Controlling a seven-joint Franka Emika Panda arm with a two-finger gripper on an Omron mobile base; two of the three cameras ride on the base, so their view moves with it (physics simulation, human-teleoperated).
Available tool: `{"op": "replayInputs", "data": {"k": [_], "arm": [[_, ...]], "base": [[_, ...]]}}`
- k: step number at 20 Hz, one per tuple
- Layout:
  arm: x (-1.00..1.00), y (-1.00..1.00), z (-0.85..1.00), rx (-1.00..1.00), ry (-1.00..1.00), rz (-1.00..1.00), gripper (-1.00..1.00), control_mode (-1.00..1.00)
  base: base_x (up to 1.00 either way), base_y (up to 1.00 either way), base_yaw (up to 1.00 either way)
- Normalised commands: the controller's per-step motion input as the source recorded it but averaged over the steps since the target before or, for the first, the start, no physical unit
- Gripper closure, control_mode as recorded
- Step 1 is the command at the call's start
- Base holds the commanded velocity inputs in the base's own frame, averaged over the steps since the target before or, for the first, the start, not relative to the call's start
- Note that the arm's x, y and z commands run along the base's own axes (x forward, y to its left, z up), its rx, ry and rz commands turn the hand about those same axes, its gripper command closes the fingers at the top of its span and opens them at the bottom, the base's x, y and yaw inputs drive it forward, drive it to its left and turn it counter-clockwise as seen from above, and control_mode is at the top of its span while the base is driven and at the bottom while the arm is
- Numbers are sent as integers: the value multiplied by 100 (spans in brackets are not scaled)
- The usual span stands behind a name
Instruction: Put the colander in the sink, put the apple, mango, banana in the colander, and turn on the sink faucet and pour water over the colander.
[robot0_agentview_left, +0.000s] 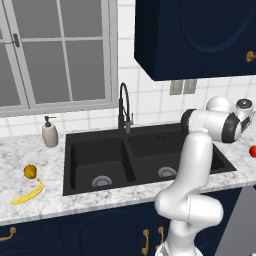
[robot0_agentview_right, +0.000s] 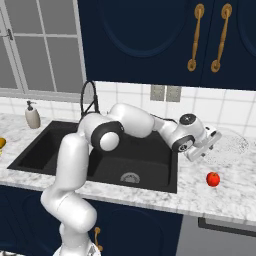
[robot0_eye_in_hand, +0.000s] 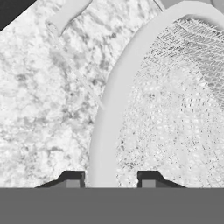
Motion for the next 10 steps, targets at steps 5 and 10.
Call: {"op": "replayInputs", "data": {"k": [5, 10], "arm": [[5, 1, -1, 0, 0, 7, 100, -100], [-26, 7, 32, 0, 0, 14, 100, -100]], "base": [[0, 0, 0], [0, 0, 0]]}}
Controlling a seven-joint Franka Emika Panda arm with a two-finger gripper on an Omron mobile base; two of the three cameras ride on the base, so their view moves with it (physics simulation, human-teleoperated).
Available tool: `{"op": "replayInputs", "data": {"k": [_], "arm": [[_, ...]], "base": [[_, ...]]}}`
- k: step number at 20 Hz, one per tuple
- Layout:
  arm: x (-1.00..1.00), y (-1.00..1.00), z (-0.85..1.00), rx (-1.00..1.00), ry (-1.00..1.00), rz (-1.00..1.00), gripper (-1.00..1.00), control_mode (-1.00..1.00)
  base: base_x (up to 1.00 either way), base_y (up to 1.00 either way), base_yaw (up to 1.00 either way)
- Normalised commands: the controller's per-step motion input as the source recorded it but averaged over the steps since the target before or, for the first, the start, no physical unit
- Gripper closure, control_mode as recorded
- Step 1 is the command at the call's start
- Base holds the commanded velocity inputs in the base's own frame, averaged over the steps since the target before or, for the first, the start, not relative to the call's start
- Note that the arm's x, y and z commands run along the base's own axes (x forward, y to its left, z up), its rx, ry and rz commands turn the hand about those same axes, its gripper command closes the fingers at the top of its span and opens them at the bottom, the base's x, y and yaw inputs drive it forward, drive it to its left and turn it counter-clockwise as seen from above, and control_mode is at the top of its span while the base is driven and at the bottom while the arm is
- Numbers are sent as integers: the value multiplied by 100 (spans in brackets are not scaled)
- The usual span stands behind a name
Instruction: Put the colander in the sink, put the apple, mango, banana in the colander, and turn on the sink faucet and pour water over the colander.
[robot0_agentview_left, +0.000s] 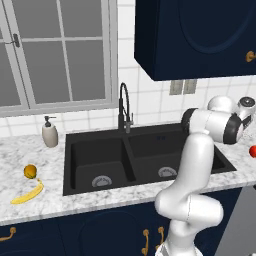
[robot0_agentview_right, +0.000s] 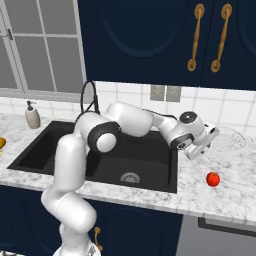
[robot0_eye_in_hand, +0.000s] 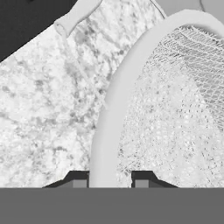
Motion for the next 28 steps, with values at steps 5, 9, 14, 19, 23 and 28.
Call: {"op": "replayInputs", "data": {"k": [5, 9, 14, 19, 23, 28], "arm": [[-70, 15, 54, 0, 0, 8, 100, -100], [-54, 53, 41, -3, 3, 11, 100, -100], [-23, 82, 56, 0, 0, 23, 100, -100], [-58, 81, 38, 0, 2, 25, 100, -100], [-61, 70, 30, 3, 14, 13, 100, -100], [-58, 84, 22, 2, 10, 10, 100, -100]], "base": [[0, 0, 0], [0, 0, 0], [0, 0, 0], [0, 0, 0], [0, 0, 0], [0, 0, 0]]}}
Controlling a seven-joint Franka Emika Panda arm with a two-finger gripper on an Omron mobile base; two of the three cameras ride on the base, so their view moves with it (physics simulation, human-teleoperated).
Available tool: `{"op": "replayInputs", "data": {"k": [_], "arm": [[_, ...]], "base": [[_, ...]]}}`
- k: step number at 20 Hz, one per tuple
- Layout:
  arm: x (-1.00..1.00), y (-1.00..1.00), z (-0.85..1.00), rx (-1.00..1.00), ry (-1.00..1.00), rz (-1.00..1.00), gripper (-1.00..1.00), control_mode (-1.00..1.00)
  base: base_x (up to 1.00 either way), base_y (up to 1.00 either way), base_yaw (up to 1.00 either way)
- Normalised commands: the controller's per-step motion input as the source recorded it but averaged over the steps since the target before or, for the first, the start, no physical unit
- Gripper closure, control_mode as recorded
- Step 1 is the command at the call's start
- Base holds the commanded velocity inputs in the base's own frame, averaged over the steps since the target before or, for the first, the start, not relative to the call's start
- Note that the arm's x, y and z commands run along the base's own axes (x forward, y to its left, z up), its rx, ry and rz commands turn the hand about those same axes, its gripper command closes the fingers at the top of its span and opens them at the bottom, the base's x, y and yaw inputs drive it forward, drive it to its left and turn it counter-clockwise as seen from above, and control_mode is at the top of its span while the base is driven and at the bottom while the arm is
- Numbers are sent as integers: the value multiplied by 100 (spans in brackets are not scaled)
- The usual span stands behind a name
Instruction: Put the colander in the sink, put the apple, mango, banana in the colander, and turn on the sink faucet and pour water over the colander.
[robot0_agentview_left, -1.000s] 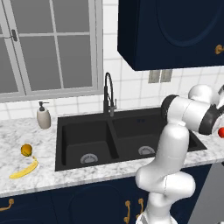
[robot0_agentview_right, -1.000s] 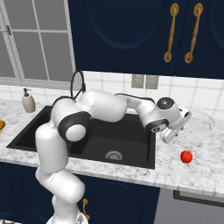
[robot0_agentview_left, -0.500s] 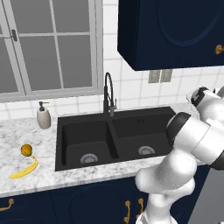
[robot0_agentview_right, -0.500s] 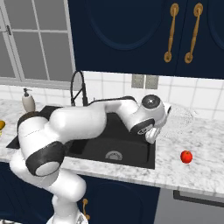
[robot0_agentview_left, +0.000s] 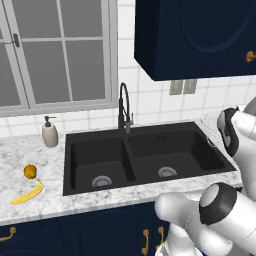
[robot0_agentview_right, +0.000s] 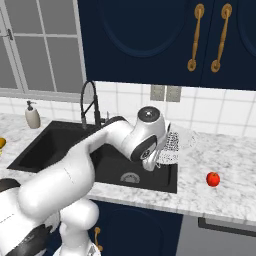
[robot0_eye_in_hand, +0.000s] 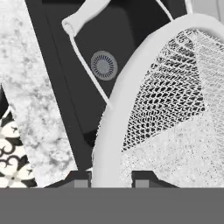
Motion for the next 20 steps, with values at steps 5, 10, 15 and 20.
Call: {"op": "replayInputs", "data": {"k": [5, 10, 15, 20], "arm": [[-58, 94, 11, 3, 4, 3, 100, -100], [-49, 100, 3, 0, 4, 5, 100, -100], [-26, 100, 0, 1, 12, 3, 100, -100], [-8, 100, 3, 11, 17, 0, 100, -100]], "base": [[0, 0, 0], [0, 0, 0], [0, 0, 0], [0, 0, 0]]}}
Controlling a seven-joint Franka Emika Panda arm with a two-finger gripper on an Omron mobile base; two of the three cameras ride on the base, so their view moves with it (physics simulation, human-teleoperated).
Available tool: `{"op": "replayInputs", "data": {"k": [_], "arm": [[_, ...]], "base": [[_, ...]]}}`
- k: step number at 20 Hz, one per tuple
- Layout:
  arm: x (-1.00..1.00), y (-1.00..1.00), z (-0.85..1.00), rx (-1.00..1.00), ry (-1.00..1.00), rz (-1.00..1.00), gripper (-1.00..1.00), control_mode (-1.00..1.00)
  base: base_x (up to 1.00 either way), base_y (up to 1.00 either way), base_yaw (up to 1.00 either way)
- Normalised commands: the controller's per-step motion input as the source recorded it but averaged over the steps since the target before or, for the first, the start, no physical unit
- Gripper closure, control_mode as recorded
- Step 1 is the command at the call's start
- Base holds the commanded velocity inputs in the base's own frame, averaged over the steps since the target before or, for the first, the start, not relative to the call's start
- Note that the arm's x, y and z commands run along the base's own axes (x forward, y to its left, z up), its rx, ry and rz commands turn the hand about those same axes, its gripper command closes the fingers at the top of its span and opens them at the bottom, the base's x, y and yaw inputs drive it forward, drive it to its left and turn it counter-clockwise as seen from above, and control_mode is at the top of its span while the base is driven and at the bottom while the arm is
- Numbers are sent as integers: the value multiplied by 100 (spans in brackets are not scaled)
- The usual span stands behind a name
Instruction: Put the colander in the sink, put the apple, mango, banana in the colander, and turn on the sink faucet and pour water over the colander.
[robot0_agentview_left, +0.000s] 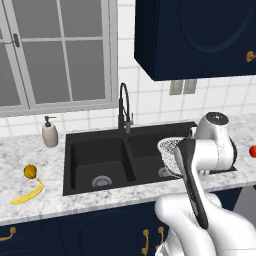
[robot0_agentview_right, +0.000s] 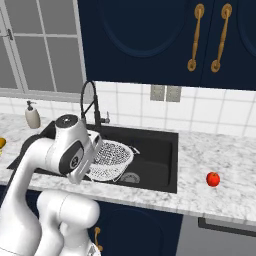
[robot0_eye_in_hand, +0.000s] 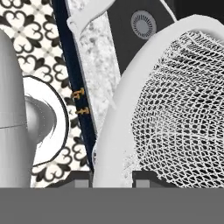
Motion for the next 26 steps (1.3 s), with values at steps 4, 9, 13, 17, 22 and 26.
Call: {"op": "replayInputs", "data": {"k": [4, 9, 13, 17, 22, 26], "arm": [[0, 100, 0, 16, 18, 0, 100, -100], [7, 100, 0, 6, 6, 0, 100, -100], [36, 100, 0, -2, -2, 0, 100, -100], [63, 99, 0, -1, 0, 0, 100, -100], [84, 92, 0, 0, 0, 0, 100, -100], [98, 72, -16, -2, 3, 0, 100, -100]], "base": [[0, 0, 0], [0, 0, 0], [0, 0, 0], [0, 0, 0], [0, 0, 0], [0, 0, 0]]}}
